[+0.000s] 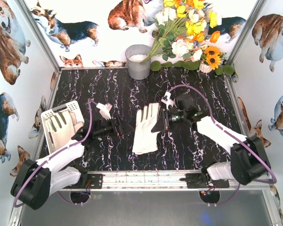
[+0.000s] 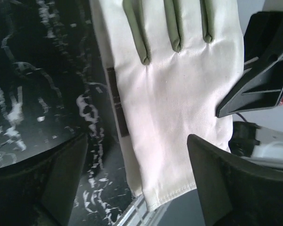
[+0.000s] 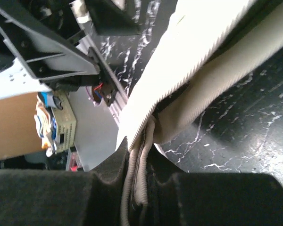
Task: Put the gloves into the storage basket
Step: Pick up the glove from the center of the board, then place the glove in the bin.
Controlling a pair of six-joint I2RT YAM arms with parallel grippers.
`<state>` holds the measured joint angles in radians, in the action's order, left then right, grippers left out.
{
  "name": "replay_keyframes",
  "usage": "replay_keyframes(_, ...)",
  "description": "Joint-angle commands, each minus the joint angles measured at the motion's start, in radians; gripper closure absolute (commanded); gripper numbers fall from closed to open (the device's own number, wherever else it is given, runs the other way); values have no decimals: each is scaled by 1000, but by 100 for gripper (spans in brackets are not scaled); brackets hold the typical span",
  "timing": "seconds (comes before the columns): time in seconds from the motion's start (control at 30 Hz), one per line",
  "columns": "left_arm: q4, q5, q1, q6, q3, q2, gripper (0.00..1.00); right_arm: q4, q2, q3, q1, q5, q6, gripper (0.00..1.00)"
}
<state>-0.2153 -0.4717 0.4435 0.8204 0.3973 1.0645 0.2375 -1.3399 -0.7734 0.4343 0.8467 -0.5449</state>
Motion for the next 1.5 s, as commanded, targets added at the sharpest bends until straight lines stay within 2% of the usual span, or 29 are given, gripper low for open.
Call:
replay_keyframes(0.0, -154, -134, -11, 51, -14, -27, 17, 132, 85, -120, 0, 135, 139, 100)
replay_keyframes(0.13, -380, -227, -11, 171, -36, -11, 6, 148, 130, -188, 0, 216, 152, 100)
replay_keyframes(0.23, -466, -257, -11, 222, -34, 1, 5, 130, 163, -222, 0, 250, 140, 100)
replay_keyframes(0.47, -583, -331, 27, 302, 13, 13, 3, -185, 215, -157, 5, 275, -71, 100)
replay_keyframes(0.57, -662, -334, 53, 354, 12, 8, 5, -190, 214, -153, 4, 250, -71, 100)
replay_keyframes(0.63, -662, -317, 58, 359, 9, -7, 11, -160, 214, -155, 4, 232, -48, 100)
replay_keyframes(0.9, -508, -118, 64, 291, -12, -89, 54, -27, 184, -159, 23, 119, 32, 100)
replay_keyframes(0.97, -455, -88, 66, 271, -4, -103, 62, -4, 170, -159, 50, 69, 46, 100)
replay_keyframes(1.07, -310, -58, 66, 203, 37, -133, 75, 14, 151, -158, 83, -8, 57, 100)
replay_keyframes(1.2, -17, 17, 66, 67, 135, -156, 97, -7, 142, -146, 101, -92, 50, 100)
replay_keyframes(1.23, 31, 31, 66, 46, 158, -155, 100, -3, 141, -145, 101, -114, 50, 100)
replay_keyframes(1.33, 142, 80, 66, 9, 207, -150, 100, 46, 136, -159, 101, -199, 64, 100)
replay_keyframes(1.47, 215, 134, 66, -9, 225, -155, 100, 91, 113, -175, 101, -273, 62, 100)
